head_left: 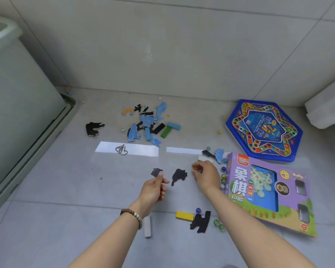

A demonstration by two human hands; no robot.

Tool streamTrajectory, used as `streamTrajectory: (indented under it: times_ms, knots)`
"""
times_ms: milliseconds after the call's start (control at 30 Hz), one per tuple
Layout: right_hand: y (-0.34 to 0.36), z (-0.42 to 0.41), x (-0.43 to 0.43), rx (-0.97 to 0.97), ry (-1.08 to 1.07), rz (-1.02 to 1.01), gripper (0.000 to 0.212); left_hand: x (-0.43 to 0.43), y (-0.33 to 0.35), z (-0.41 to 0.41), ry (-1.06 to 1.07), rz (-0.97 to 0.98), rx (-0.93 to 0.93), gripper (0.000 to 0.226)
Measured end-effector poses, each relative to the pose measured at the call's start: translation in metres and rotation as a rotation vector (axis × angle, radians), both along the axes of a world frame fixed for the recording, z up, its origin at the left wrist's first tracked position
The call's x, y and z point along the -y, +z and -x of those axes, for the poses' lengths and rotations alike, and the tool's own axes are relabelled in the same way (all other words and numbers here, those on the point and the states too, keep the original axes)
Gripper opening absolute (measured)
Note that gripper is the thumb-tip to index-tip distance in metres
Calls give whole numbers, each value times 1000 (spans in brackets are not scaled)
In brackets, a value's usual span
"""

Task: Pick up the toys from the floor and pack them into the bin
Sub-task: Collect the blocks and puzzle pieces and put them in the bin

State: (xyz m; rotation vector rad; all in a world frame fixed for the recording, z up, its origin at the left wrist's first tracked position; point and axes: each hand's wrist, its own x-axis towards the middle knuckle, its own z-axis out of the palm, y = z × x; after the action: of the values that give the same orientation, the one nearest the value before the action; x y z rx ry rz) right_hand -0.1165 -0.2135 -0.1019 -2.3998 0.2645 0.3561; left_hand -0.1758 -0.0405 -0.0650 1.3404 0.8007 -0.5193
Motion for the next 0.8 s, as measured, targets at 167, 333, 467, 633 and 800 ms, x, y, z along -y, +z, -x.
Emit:
streamTrajectory:
  times_ms: [167,333,467,633,800]
  knots:
    - [43,24,-15,-4,185,-399,16,14,7,5,92,313,-66,46]
    - [59,55,29,-8,116,-402,16,36,13,10,3,325,-57,30]
    - [39,82,61,-107,137,-214,17,45,3,20,-113,166,-59,32]
    - [19,91,47,-96,314,-62,19,33,-10,37,-35,132,-32,22]
    - [21,86,34,-63,237,-25,13,22,-5,44,66,306,-145,30]
